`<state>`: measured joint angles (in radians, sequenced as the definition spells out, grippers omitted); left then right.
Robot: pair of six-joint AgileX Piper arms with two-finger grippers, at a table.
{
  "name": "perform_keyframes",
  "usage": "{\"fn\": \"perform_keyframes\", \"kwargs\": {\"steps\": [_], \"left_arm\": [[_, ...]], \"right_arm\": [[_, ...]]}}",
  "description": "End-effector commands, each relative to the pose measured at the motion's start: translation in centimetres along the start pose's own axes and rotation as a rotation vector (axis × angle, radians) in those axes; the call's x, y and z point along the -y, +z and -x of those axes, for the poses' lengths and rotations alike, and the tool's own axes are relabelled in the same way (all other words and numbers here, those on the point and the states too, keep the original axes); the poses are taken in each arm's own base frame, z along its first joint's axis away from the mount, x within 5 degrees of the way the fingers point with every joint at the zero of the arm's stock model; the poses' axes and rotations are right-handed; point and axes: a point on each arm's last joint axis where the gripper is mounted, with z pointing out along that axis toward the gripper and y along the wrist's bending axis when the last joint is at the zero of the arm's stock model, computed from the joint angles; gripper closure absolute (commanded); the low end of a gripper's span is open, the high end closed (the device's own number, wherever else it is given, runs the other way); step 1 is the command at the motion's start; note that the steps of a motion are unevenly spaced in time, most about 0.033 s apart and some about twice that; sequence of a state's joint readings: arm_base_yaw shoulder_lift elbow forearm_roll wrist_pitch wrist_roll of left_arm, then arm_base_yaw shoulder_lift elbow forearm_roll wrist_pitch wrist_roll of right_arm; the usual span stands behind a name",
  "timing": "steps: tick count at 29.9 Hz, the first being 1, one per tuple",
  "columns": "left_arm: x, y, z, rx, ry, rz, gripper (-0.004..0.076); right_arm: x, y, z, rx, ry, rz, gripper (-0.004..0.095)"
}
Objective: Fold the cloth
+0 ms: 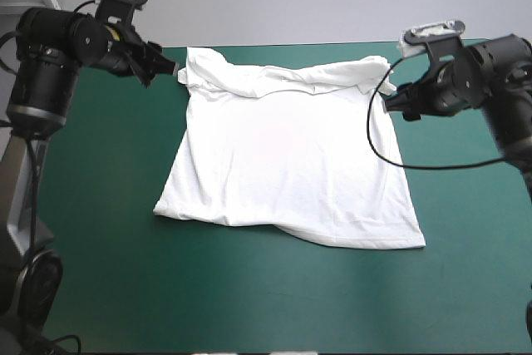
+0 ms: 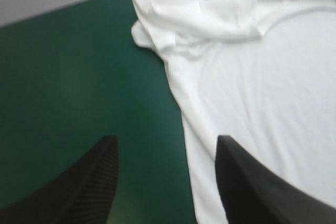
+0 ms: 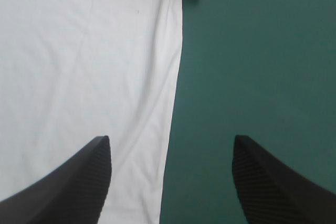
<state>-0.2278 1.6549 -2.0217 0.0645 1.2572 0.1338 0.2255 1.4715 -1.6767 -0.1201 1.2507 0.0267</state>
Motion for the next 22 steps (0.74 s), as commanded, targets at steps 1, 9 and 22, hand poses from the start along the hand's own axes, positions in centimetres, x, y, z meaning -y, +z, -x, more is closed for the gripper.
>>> {"fn": "perform_keyframes", "kwargs": {"steps": [1, 9, 22], "left_arm": [[0.3, -2.4, -4.0, -0.090, -0.002, 0.009, 0.0321], [1.9, 2.2, -11.9, -0.296, -0.044, -0.027, 0.0320], [4.2, 10.2, -18.4, -0.393, -0.139, -0.108, 0.0320]], "right_arm": [[0.2, -2.7, -3.4, 0.018, -0.005, 0.010, 0.0293], [-0.2, -2.4, -11.5, -0.098, -0.007, 0.040, 0.0293], [-1.0, -0.1, -17.2, -0.212, 0.008, 0.096, 0.0293]]}}
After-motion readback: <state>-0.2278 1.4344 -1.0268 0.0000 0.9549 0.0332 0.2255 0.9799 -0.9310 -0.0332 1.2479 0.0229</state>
